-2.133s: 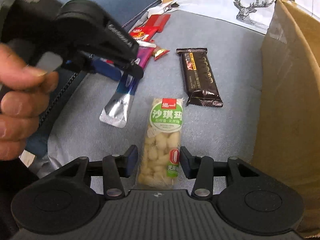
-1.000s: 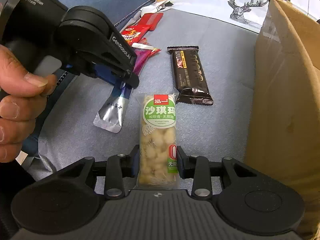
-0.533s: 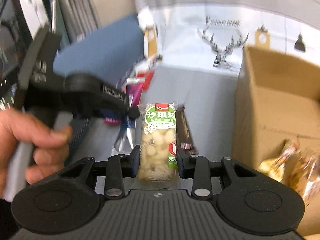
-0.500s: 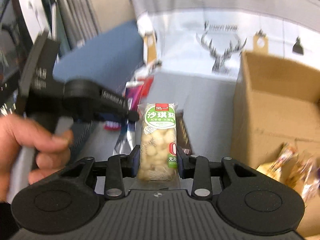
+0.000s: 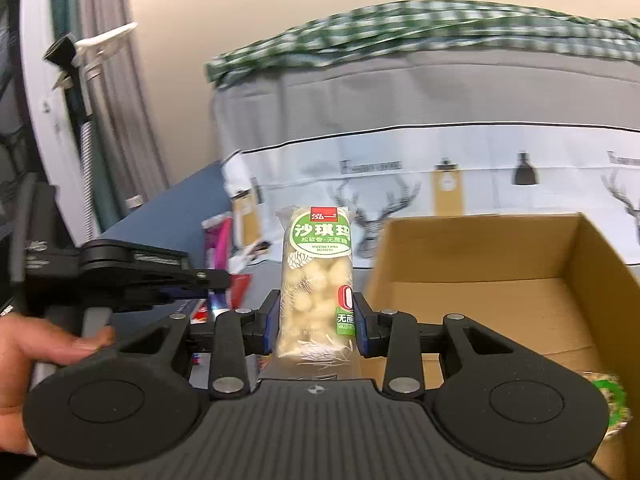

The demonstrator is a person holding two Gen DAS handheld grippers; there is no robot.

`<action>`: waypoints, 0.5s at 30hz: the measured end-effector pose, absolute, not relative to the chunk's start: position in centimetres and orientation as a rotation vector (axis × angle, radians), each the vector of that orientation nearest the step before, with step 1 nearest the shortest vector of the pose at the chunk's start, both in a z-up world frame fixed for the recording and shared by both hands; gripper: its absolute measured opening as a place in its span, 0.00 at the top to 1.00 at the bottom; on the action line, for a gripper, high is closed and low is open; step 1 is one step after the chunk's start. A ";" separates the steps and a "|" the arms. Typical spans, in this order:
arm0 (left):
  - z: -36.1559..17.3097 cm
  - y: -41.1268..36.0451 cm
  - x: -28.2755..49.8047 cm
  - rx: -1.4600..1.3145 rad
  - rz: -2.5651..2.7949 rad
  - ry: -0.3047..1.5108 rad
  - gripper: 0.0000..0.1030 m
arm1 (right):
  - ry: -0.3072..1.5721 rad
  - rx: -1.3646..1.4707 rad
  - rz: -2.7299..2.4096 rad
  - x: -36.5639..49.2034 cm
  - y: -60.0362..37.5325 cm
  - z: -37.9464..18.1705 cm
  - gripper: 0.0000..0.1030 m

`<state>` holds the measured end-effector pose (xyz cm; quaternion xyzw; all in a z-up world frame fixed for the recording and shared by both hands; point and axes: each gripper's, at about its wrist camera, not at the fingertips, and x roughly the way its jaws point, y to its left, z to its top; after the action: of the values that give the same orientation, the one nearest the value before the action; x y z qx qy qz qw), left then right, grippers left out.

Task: Organize snacks
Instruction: 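Lift the purple tube and white-green bar and carry both over the box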

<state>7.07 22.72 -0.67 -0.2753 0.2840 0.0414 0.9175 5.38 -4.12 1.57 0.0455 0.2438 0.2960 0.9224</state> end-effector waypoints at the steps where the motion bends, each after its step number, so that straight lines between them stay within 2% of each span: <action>1: -0.7 22.2 7.4 -0.565 0.072 0.581 0.77 | 0.502 0.100 0.593 5.8 -4.8 1.5 0.64; 15: 0.2 16.4 9.6 -0.558 -0.088 0.506 0.77 | 0.508 0.197 0.381 8.8 -13.5 -0.2 0.64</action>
<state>9.60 16.42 0.16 -0.2724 0.2471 -0.0427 0.9289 8.79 -13.52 -0.22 0.0966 0.2491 0.1869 0.9453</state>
